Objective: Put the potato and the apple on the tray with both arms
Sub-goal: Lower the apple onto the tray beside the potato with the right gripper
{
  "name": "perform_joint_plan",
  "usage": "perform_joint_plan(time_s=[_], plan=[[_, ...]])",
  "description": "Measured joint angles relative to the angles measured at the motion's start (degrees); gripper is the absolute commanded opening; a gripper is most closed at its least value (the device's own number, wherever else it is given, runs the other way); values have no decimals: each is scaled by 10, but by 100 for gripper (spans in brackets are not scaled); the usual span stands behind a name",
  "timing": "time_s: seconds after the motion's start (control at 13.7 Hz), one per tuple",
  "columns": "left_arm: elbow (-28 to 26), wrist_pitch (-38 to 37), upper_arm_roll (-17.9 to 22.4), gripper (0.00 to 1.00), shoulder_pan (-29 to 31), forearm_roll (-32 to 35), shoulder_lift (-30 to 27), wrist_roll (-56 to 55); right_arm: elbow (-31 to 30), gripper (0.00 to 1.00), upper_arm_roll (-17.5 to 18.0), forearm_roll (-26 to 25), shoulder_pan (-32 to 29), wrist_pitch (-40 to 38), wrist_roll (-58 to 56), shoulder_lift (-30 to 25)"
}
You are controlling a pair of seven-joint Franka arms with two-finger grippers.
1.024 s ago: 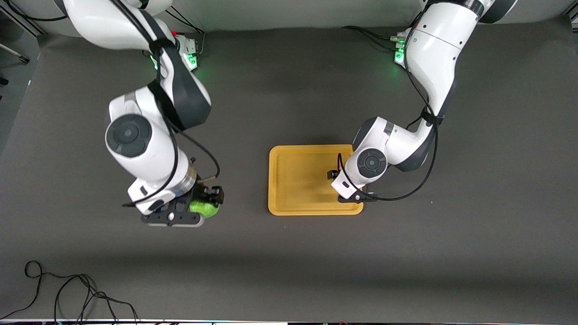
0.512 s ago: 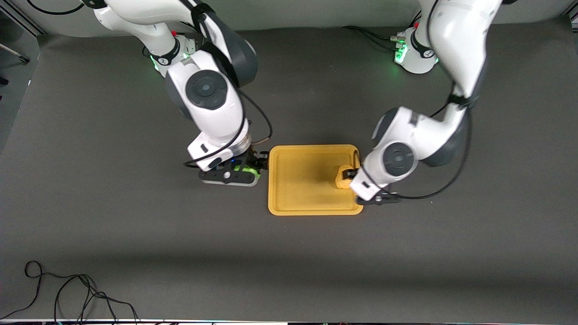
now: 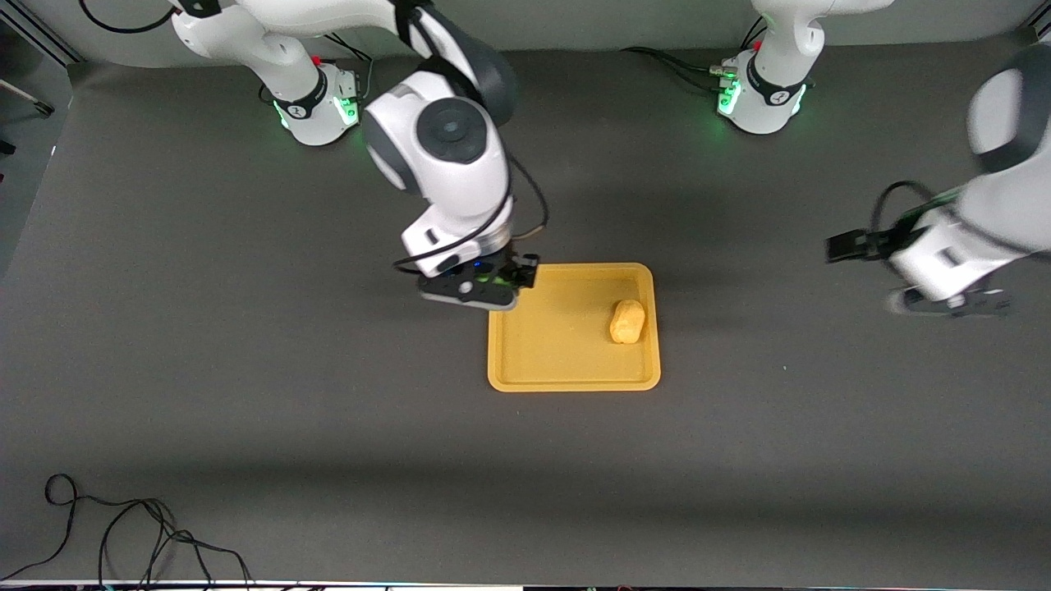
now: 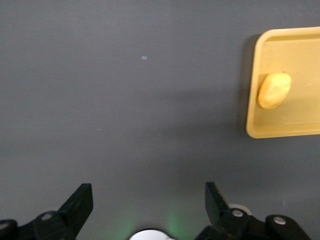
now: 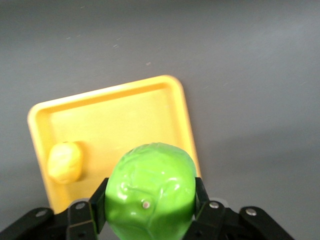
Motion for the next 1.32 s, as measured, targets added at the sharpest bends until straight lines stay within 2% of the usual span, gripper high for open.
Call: perform_joint_plan(time_s=[0.22,0.51,0.66,0.8,0.88,0.95,1.02,1.32], plan=[[-4,16,-1,100,22,0,-33,11,64,36,-1,-3,51,14,73,71],[-19,51,-12,100,19,12,-66,11,81,36,-6,-34,58,92,95,159],[-73,116,-13,100,18,15,-95,11,83,38,-9,-57,55,134,103,201],[-109,112,-14,100,18,15,-116,11,86,42,-11,-66,55,162,112,232],[-108,88,-14,100,18,15,-117,12,86,50,-12,-67,55,174,114,240],[-102,69,-14,100,18,15,-116,13,86,85,-12,-67,54,186,115,246],[-97,59,-13,100,18,16,-113,16,85,100,-12,-67,53,194,115,248],[-86,58,-12,100,19,19,-106,31,85,100,-13,-67,49,201,115,245]])
